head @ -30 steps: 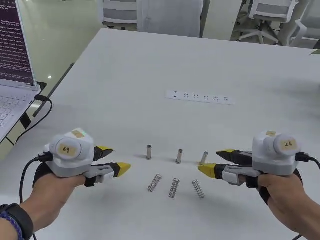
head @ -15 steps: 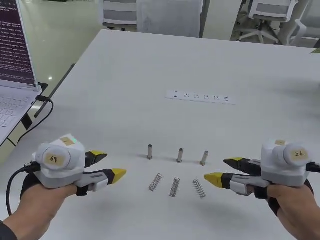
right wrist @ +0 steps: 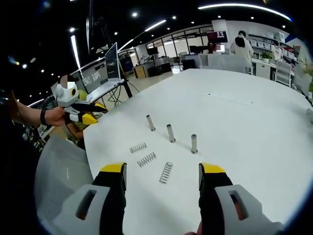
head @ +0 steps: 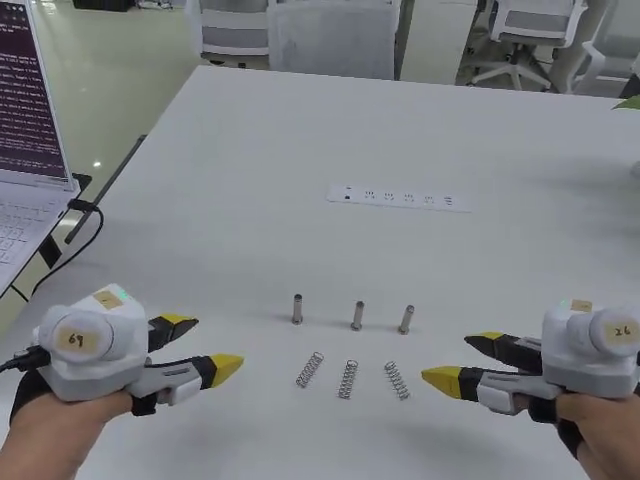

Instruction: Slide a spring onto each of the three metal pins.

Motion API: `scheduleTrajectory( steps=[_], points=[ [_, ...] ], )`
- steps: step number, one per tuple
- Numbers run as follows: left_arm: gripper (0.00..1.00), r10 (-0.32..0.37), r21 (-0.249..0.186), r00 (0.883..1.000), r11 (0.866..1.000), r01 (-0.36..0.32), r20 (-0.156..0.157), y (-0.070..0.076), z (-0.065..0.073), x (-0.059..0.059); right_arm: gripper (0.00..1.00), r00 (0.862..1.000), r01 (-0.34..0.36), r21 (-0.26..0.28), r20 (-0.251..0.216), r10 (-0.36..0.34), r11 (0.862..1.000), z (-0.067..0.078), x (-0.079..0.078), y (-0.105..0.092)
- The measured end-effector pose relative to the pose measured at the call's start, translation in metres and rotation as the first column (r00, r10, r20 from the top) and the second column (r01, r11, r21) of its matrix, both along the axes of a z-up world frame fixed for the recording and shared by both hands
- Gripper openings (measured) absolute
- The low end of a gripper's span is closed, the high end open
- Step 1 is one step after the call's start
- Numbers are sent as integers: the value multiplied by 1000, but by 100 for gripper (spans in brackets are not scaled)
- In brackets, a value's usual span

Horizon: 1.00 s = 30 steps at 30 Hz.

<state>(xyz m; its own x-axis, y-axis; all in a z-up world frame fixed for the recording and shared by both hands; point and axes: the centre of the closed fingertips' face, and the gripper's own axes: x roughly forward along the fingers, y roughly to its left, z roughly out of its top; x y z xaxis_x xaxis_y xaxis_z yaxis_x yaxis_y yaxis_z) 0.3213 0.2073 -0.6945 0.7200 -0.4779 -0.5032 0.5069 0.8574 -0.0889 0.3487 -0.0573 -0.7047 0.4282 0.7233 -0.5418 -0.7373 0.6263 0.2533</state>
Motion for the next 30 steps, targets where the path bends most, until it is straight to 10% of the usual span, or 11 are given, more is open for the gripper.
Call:
scheduleTrajectory(
  steps=[30],
  points=[
    [61, 2, -8, 998, 1000, -2, -68, 1, -10, -40, 69, 998, 5, -18, -57, -6, 1000, -17, -42, -7]
  ],
)
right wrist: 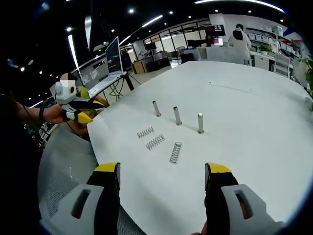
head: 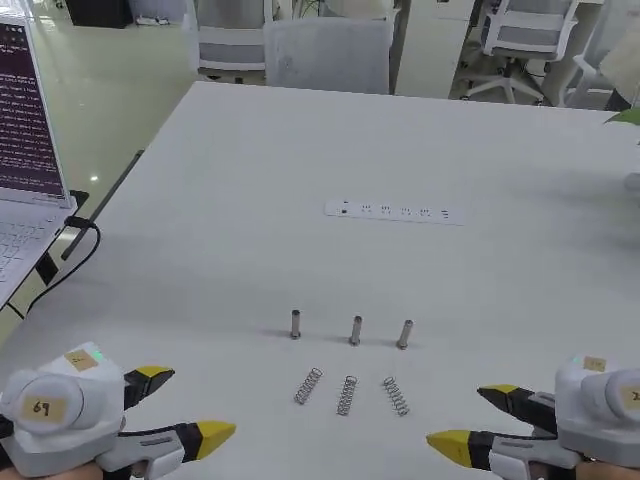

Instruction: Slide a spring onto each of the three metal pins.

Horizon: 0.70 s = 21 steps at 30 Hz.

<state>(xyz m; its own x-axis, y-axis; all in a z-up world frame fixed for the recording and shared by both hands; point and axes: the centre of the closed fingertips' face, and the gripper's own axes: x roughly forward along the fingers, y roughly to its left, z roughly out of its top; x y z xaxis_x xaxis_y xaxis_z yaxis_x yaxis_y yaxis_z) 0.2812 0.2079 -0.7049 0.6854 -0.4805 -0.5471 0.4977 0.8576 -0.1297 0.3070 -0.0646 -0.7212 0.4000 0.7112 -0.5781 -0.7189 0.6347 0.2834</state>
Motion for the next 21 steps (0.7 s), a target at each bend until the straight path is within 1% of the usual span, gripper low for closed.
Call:
scheduleTrajectory(
  steps=[4, 9, 18, 21],
  points=[
    [63, -11, 0, 1000, 1000, 11, -3, -4, 1, 1, 70, 1000, 0, 2, -6, 0, 1000, 0, -2, 0],
    [64, -36, -1, 999, 999, 36, -1, -12, 0, 5, 70, 1000, -1, -2, -8, 1, 1000, 0, -2, 0],
    [63, -64, 3, 998, 998, 64, -2, -20, -1, 20, 72, 1000, 3, -7, -8, -3, 1000, 3, -2, -3],
    [63, -77, 13, 997, 997, 77, -4, -24, -3, 22, 72, 1000, 4, -6, -7, -4, 1000, 4, -2, -3]
  ],
)
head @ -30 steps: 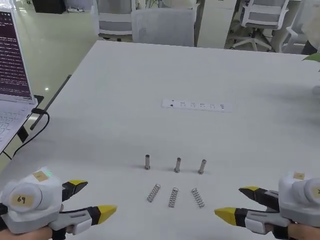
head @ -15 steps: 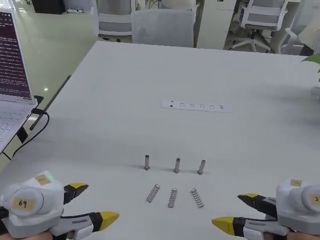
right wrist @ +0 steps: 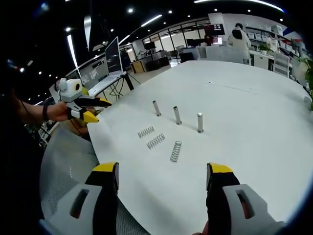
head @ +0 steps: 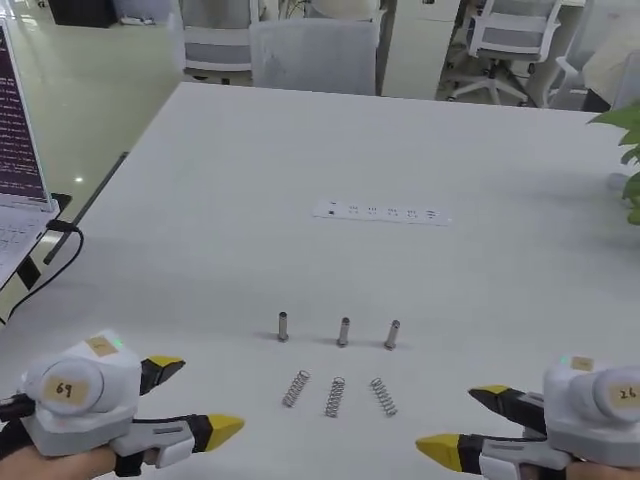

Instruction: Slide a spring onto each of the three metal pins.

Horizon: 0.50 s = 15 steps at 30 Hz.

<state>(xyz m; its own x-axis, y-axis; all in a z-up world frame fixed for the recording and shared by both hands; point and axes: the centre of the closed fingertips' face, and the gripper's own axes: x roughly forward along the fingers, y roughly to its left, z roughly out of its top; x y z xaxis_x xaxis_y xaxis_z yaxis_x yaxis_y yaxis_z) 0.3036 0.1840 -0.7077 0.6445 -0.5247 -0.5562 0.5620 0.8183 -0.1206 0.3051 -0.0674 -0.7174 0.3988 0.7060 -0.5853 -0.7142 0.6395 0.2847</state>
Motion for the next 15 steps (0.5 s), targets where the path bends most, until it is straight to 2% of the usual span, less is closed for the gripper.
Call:
scheduleTrajectory(
  steps=[8, 15],
  points=[
    [59, -6, -4, 1000, 1000, 6, 3, -9, 0, 14, 72, 1000, 4, 5, -5, -4, 1000, 0, -2, 2],
    [59, -18, -11, 1000, 1000, 18, -5, -20, -6, 18, 72, 1000, 5, 8, 6, -5, 1000, 5, -1, 4]
  ],
)
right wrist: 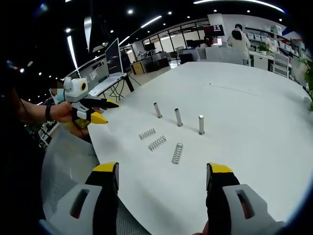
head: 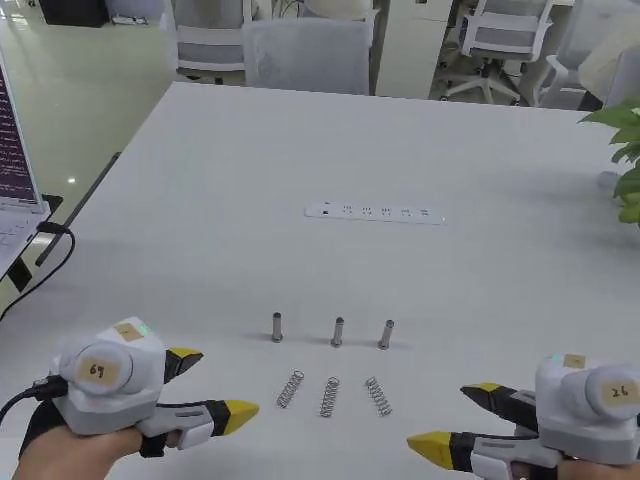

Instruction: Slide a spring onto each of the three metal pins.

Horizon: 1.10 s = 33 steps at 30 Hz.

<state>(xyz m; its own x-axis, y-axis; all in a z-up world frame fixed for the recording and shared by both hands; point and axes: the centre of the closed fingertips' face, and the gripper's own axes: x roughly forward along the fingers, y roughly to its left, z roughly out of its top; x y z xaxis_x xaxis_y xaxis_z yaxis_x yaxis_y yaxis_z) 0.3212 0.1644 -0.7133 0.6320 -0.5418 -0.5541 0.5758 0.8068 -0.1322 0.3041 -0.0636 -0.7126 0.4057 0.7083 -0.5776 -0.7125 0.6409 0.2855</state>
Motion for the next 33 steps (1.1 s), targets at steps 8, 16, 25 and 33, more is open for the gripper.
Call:
scheduleTrajectory(
  steps=[8, 16, 25, 33],
  points=[
    [57, -18, 2, 1000, 1000, 18, -7, -13, -3, 10, 71, 1000, 2, 0, 0, -2, 1000, 0, 1, -2],
    [53, -29, 19, 999, 999, 29, -20, -24, -10, 23, 71, 1000, -5, -10, -2, 5, 1000, -2, -1, -3],
    [45, -8, 31, 999, 999, 9, -45, -26, -20, 34, 71, 1000, -3, -5, -7, 3, 1000, -3, -3, -3],
    [41, -5, 37, 998, 999, 7, -67, -30, -30, 40, 70, 1000, 2, -5, -12, -2, 1000, -4, -5, -4]
  ],
)
